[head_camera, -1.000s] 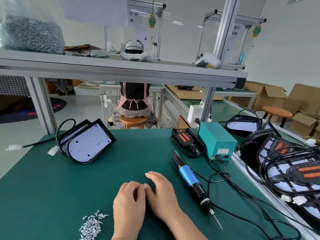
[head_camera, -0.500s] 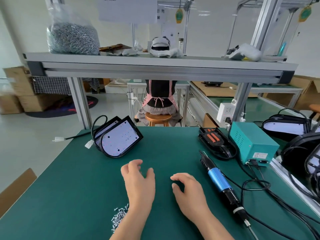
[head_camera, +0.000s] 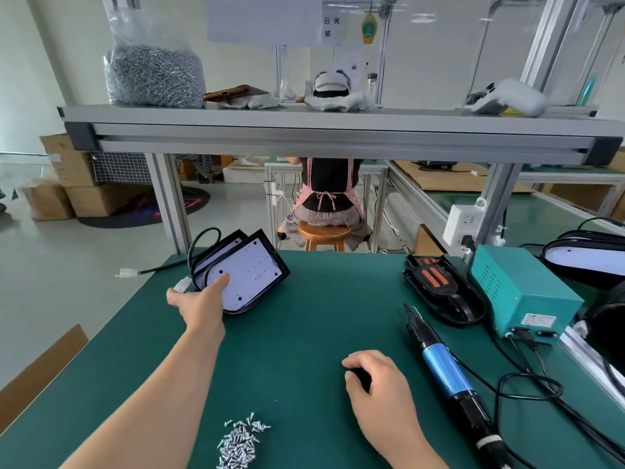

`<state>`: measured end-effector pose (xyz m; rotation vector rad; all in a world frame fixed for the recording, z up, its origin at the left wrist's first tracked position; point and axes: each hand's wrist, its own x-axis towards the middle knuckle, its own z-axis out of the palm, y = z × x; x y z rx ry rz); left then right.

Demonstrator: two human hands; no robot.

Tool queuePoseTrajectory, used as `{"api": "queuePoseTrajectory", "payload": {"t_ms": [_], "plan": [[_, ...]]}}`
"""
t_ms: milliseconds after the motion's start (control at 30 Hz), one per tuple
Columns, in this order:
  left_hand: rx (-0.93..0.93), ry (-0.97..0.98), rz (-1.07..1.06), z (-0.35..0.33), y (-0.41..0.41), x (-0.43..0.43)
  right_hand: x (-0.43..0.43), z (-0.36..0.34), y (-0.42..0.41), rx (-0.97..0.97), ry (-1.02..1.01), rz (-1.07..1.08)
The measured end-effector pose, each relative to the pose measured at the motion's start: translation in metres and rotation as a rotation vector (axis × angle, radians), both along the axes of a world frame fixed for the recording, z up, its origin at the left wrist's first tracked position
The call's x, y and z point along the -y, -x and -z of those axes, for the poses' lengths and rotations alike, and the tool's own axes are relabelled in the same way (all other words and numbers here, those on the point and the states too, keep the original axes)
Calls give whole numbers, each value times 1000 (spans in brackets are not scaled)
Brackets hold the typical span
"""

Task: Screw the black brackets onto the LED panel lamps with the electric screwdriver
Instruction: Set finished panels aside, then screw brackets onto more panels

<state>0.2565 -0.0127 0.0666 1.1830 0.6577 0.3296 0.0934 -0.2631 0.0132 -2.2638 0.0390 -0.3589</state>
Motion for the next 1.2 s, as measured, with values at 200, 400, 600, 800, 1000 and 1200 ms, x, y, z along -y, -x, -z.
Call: {"api": "queuePoseTrajectory", "payload": {"t_ms": [200,400,600,800,1000,1200], "plan": [[-52,-29,26,4,-18,-11,0,1,-2,9,5,5],[-18,-187,69,9,-8,6,0,3,-3,8,-17,14],[-19,-230,183,13,20,37,0,0,-1,2,-41,36],[38,-250,271,12,67,75,-1,-4,-1,10,-86,66],[113,-300,326,11,116,110,-2,-14,1,35,-282,131],[198,-557,362,13,144,129,3,-14,1,19,-390,161]]}}
